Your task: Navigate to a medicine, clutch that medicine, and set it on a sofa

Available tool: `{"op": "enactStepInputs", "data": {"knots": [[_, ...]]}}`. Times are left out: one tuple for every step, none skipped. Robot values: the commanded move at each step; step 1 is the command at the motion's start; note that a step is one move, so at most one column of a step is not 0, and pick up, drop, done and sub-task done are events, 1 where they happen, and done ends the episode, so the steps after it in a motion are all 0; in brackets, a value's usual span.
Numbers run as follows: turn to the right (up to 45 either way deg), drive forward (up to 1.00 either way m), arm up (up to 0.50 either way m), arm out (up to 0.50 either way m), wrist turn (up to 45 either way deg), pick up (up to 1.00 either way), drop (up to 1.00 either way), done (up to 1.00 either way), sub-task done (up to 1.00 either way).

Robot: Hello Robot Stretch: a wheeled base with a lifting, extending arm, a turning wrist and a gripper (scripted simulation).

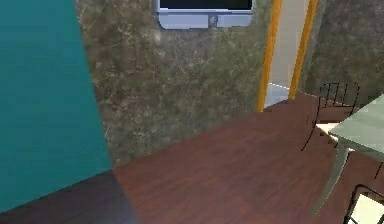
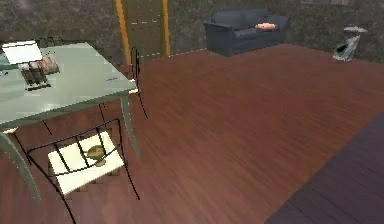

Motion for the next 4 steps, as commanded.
{"op": "enactStepInputs", "data": {"knots": [[0.0,0.55,0.0,0.0,0.0,0.0,0.0,0.0,0.0],[24.0,0.0,0.0,0.0,0.0,0.0,0.0,0.0,0.0],[0.0,0.5,0.0,0.0,0.0,0.0,0.0,0.0,0.0],[3.0,0.0,0.0,0.0,0.0,0.0,0.0,0.0,0.0]]}}
